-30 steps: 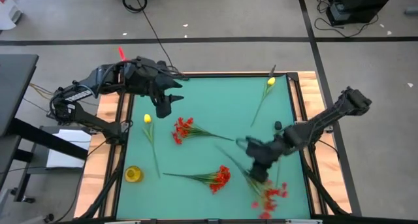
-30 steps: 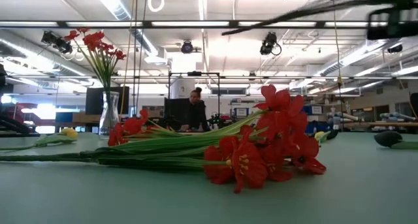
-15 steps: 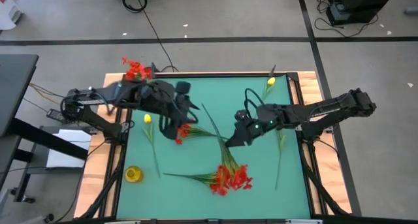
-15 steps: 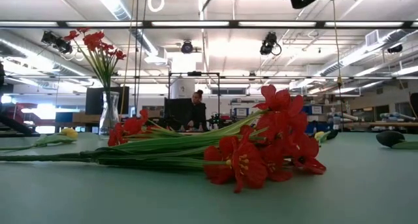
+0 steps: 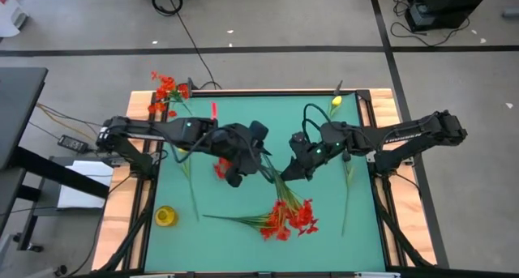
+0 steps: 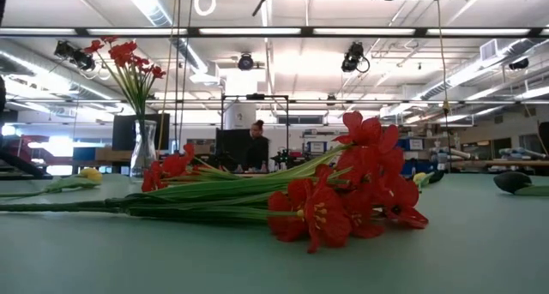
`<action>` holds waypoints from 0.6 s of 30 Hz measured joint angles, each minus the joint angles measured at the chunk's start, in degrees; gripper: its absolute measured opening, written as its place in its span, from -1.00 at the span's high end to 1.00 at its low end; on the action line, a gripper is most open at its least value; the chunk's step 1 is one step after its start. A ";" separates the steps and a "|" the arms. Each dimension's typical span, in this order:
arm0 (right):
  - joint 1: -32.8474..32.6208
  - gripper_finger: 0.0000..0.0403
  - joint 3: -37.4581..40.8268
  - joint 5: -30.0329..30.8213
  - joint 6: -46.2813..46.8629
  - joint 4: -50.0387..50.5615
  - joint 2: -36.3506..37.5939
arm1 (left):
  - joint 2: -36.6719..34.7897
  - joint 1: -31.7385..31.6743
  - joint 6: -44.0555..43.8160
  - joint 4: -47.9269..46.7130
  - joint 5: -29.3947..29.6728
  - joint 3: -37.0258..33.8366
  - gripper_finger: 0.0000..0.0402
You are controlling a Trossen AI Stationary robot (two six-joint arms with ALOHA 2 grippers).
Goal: Sort flowers into vase by color
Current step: Put the bottom right red flowers into the transparent vase
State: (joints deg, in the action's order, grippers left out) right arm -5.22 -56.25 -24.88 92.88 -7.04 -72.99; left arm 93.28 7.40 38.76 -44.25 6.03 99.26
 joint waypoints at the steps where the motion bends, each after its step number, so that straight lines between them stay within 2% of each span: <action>1: -0.09 0.92 0.00 -0.04 0.00 -0.19 0.00 | 0.41 0.00 0.00 0.51 0.44 0.00 0.00; 6: -0.27 0.91 0.00 -0.02 -1.15 -0.25 0.00 | 0.65 -0.04 0.78 1.52 1.26 -0.02 0.19; 8: -0.27 0.91 0.00 -0.05 -3.58 -1.05 0.00 | 0.65 -0.04 0.00 1.51 1.63 -0.02 0.37; 12: -0.27 0.86 0.00 0.94 -7.05 -1.04 0.00 | 0.39 -0.43 -3.33 0.75 1.52 -0.02 0.87; 18: -0.11 0.65 0.02 3.99 -15.54 -3.44 -0.02 | 0.31 -1.43 -7.12 -1.90 1.43 0.00 0.97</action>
State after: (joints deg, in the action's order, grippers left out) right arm -5.33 -56.23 -20.90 77.34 -10.48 -73.01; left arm 93.59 5.97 31.65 -46.15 7.46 99.26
